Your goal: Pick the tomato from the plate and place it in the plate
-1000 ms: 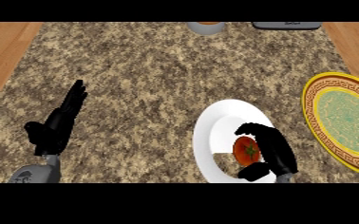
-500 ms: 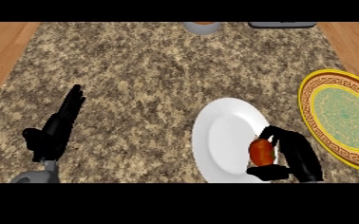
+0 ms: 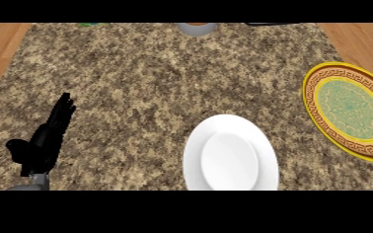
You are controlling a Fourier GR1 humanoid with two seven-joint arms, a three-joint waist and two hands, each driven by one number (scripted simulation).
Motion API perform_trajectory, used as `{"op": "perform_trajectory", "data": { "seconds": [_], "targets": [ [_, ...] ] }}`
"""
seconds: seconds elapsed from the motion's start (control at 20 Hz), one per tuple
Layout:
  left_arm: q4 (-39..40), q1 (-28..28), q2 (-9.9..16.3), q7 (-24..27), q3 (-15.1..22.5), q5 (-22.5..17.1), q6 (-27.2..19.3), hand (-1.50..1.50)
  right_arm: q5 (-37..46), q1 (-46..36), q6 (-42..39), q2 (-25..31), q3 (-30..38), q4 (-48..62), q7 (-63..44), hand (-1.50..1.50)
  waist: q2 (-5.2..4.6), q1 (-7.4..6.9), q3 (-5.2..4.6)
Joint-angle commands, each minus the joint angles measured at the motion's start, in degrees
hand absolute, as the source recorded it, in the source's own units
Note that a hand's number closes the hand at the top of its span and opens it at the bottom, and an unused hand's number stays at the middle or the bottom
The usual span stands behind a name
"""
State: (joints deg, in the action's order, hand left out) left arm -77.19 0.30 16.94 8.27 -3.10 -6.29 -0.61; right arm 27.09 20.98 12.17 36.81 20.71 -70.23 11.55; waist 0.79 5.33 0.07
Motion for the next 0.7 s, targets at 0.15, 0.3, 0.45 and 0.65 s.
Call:
{"op": "perform_trajectory", "data": {
  "seconds": [0.15, 0.3, 0.45, 0.65],
  "targets": [
    [0.5, -1.3, -0.4, 0.2, 1.2, 0.9, 1.2, 0.00, -14.4, 10.4, -5.0, 7.2, 19.0, 10.0, 21.9, 1.50, -0.50, -3.04, -0.03],
    [-2.8, -4.0, 0.2, -4.8, 1.0, 0.2, 1.4, 0.00, -16.7, 12.4, -7.5, 8.9, 23.7, 6.6, 22.2, 1.50, -0.59, -4.03, -0.10],
    [-3.3, -1.8, -0.9, -2.5, 2.4, 1.9, 1.0, 0.00, -18.4, 10.9, -4.8, 6.2, 26.8, 2.9, 21.5, 1.50, -0.61, -4.67, -0.11],
    [-4.1, -1.1, -0.7, -3.0, 1.8, 2.4, 1.0, 0.00, -21.1, 13.9, -7.6, 4.9, 32.3, -2.3, 22.1, 1.50, -0.66, -4.84, -0.12]
  ]
}}
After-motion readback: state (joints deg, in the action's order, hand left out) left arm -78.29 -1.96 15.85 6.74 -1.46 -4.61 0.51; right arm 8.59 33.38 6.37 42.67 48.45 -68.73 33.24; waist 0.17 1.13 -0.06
